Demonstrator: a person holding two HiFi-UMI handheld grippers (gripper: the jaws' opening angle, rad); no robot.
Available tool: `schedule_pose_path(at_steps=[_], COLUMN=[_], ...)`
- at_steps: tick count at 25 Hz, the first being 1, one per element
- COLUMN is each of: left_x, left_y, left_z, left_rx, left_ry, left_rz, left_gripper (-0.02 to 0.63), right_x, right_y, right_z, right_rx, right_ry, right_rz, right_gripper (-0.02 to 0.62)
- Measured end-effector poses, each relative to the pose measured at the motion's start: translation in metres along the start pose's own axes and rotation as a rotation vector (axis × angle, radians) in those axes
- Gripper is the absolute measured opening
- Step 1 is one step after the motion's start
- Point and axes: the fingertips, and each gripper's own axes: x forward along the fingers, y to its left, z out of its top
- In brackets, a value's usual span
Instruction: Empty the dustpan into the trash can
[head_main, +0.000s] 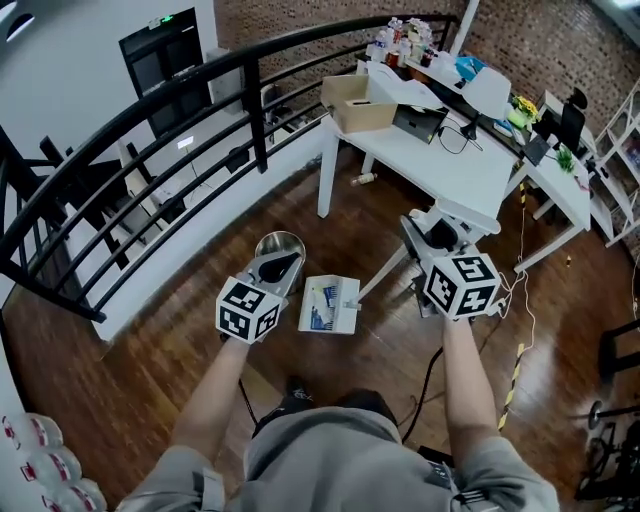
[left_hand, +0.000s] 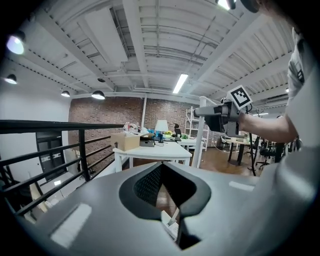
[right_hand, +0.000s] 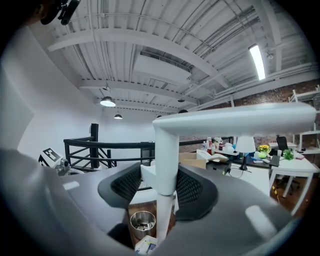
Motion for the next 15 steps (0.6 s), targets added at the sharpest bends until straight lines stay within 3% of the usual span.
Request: schedule_pose_path(at_steps=[8, 15], left_x=[-0.009, -0.007], left_y=[0.057, 0.102], left_z=[0.042, 0.042], left_rx=[0.010, 0.000], left_ry=[-0.065, -0.066], left_rz=[0.060, 0.141], left_gripper=[0.006, 0.005], right_x=[0.066, 0.140], right_y=[0.024, 0.036], right_z=[0.086, 0.099], right_rx=[-0.036, -0.059], right_ry=[-0.093, -0.117], right_rz=[0.065, 0.127], right_gripper=[0.192, 0.189])
